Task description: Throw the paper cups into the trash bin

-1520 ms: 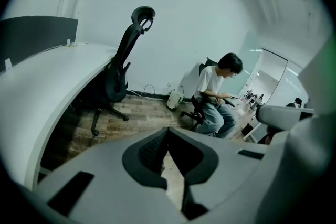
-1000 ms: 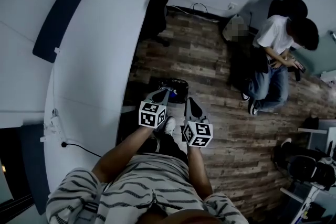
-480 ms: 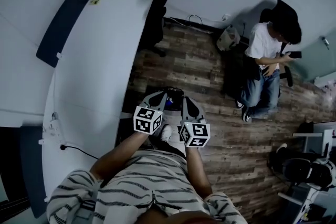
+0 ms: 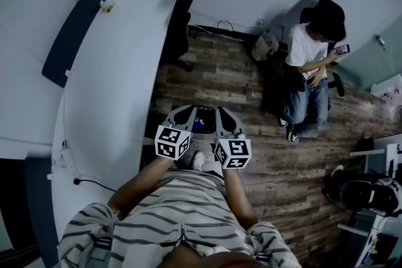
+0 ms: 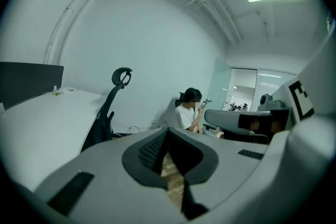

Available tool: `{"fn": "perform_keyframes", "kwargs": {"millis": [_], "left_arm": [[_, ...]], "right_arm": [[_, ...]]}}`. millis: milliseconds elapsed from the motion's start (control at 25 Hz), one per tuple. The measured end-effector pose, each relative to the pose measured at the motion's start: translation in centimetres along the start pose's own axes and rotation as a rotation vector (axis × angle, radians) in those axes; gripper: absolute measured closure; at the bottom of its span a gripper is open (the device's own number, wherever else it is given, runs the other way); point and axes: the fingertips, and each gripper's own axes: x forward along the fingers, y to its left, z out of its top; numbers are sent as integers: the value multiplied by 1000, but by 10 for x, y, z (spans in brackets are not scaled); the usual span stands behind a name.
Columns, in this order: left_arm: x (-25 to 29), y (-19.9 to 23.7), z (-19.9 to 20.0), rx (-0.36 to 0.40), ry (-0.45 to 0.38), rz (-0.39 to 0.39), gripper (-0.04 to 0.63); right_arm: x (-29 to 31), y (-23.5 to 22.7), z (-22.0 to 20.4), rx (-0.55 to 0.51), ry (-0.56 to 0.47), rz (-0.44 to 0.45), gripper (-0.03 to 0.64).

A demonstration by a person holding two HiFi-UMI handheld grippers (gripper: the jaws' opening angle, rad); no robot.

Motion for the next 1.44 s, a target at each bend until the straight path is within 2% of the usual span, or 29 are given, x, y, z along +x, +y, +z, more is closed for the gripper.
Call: {"fn": "perform_keyframes", "kwargs": {"millis": [720, 1440], "left_arm": [[-3, -22, 35, 99, -101, -36, 571], [-2, -20, 43, 107, -120, -18, 571]], "right_arm": [[-6, -9, 30, -28, -93, -8, 606], [-6, -12, 38, -32, -119, 2, 606]]}}
